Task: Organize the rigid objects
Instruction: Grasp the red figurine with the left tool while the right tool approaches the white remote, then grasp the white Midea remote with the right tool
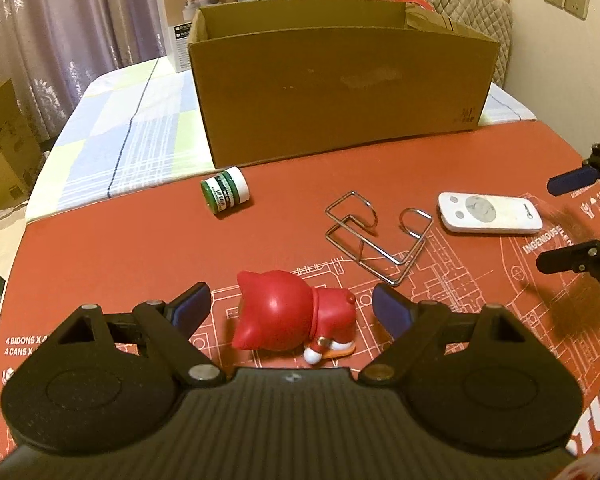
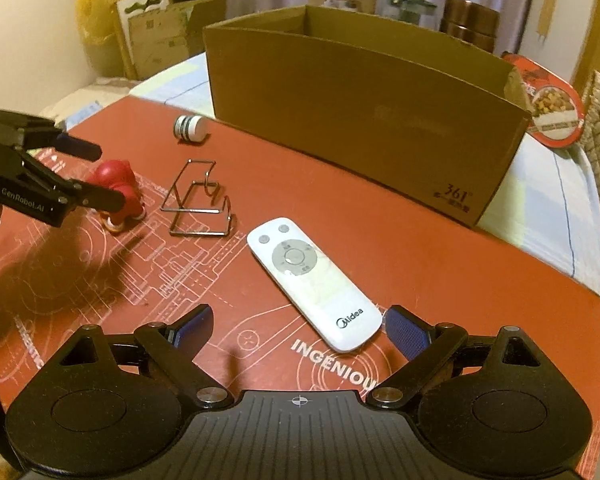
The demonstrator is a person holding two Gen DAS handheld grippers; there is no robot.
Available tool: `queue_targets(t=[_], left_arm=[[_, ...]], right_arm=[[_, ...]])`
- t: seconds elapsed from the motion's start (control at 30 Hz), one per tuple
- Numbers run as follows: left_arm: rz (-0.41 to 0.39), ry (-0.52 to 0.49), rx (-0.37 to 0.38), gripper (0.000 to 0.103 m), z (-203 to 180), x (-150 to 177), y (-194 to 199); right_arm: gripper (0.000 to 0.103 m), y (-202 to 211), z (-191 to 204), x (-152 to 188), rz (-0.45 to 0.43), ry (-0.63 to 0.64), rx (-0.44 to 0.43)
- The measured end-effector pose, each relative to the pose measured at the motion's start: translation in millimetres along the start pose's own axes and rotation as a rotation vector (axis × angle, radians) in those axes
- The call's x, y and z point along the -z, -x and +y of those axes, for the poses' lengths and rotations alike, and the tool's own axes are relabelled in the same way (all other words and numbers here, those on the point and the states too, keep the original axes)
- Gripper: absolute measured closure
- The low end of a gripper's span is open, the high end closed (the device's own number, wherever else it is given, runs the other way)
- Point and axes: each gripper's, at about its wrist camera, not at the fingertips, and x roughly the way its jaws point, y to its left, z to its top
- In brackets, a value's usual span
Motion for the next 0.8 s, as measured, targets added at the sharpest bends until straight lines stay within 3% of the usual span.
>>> queue_targets(t=[0.27, 0.53, 0.8], left_arm=[[0.01, -0.01, 0.027, 0.022, 2, 3, -15], [0.018, -0.006, 0.041, 0.038, 3, 7, -21], [0.017, 0.027, 0.058, 0.04, 3, 8, -15]], right_arm=[[0.012, -14, -6, -2, 0.028, 0.044, 0.0], [0.012, -23, -13, -5, 0.026, 0.018, -0.005], [0.012, -27, -17, -7, 0.019, 0.031, -0.006]])
